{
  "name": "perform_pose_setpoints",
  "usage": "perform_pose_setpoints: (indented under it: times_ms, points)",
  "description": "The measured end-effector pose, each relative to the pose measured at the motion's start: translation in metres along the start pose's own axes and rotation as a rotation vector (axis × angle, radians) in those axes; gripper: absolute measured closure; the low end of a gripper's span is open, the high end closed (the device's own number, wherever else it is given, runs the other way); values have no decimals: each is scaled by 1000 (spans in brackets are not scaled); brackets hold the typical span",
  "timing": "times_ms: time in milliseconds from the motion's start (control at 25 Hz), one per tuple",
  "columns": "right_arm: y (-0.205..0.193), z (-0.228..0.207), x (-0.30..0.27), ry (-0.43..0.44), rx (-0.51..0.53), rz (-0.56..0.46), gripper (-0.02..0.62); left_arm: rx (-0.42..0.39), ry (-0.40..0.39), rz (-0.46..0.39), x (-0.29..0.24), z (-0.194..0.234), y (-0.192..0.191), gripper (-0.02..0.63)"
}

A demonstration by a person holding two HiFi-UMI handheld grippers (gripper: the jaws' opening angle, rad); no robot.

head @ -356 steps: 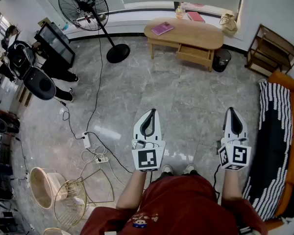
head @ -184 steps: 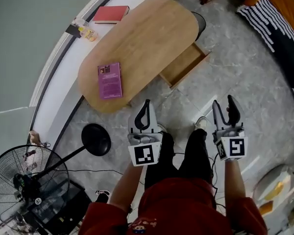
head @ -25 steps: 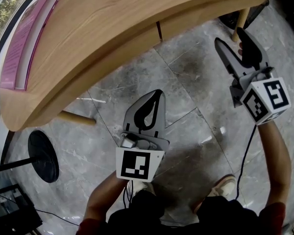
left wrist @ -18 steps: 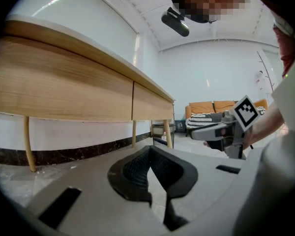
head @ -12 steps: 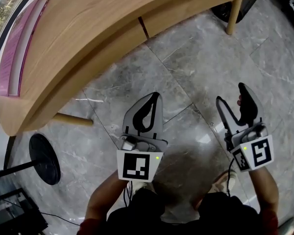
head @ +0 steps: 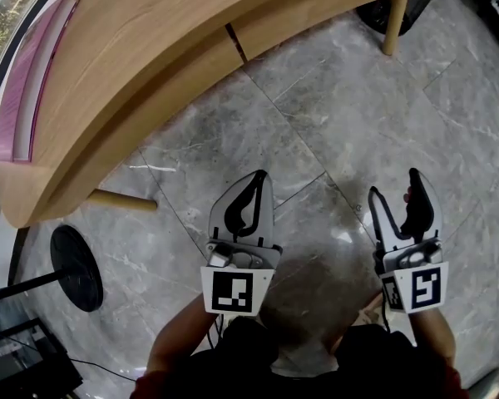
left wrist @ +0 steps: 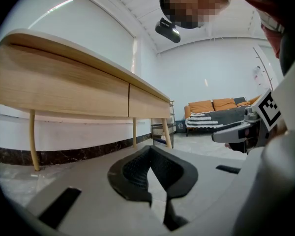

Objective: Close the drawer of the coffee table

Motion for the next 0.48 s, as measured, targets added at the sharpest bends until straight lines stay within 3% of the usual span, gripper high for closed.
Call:
perform_pose_setpoints:
  times_ms: [480]
  points:
    - [0, -1, -3, 8, -20, -27, 301, 3, -15, 12, 2, -6, -6, 600]
Point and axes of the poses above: the fingertips, and each gripper's own axes: x backward along the fingers, z to its left, y out of its top, the point moved 4 cm from there along x, backward along the fingers, and after that the axes turned 9 degrees about y, right-handed, at the moved point
